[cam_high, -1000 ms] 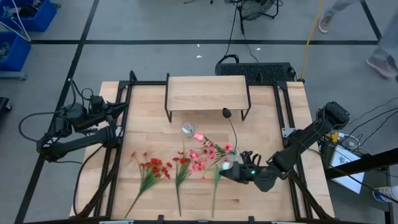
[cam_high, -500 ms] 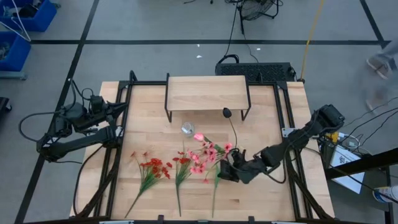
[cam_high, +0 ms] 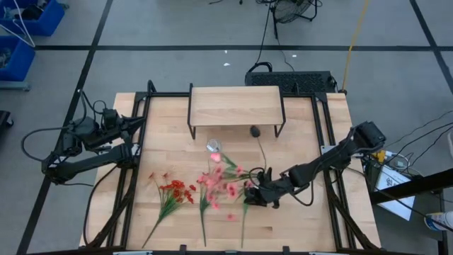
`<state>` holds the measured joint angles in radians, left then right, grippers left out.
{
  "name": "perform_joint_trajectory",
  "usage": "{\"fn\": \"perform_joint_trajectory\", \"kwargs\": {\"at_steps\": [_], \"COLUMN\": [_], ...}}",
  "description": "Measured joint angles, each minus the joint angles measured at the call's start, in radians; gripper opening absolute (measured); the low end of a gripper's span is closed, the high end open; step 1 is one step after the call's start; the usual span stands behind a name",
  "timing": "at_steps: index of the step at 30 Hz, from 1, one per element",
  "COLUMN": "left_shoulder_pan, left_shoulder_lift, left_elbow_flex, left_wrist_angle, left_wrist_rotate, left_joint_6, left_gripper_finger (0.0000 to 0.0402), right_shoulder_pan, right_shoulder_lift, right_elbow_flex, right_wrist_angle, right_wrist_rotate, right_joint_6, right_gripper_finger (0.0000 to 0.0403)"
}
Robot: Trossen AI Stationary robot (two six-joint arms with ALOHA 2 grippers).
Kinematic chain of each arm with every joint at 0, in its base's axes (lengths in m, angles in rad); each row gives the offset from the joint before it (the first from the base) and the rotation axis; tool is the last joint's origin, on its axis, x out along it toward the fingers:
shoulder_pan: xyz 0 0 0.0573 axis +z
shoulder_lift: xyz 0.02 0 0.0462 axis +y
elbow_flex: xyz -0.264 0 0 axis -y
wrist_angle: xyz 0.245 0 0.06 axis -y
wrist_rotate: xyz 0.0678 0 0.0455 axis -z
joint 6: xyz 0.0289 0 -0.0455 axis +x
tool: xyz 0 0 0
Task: Pick and place flowers into a vace then onto a shelf
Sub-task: Put the white tulip into the right transparent vase
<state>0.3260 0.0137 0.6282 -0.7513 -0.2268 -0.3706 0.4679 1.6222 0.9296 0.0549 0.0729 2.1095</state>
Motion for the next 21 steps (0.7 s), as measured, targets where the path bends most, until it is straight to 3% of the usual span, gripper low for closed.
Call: {"fn": "perform_joint_trajectory", "kwargs": {"at_steps": [3, 8, 11, 17, 21], "left_shoulder_pan": [0.000, 0.000, 0.000, 0.000, 0.000], "left_shoulder_lift": [0.000, 0.000, 0.000, 0.000, 0.000], "left_elbow_flex": [0.000, 0.000, 0.000, 0.000, 0.000], "left_wrist_angle": [0.000, 0.000, 0.000, 0.000, 0.000], "left_wrist_rotate": [0.000, 0.000, 0.000, 0.000, 0.000], "left_joint_6": [0.000, 0.000, 0.000, 0.000, 0.000], "left_gripper_finger": [0.0051, 0.0051, 0.0051, 0.0051, 0.0051], "right_shoulder_pan": [0.000, 0.000, 0.000, -0.005, -0.003], "right_shoulder_lift": [0.047, 0.098, 0.084, 0.012, -0.002], "right_elbow_flex": [0.037, 0.104, 0.126, 0.151, 0.148], "right_wrist_angle": [0.047, -0.046, -0.191, -0.372, -0.429], "right_wrist_rotate": [-0.002, 0.006, 0.116, 0.294, 0.293], "right_joint_6": [0.022, 0.030, 0.032, 0.076, 0.078], "right_gripper_finger": [0.0105, 0.0162, 0.0186, 0.0198, 0.0196]}}
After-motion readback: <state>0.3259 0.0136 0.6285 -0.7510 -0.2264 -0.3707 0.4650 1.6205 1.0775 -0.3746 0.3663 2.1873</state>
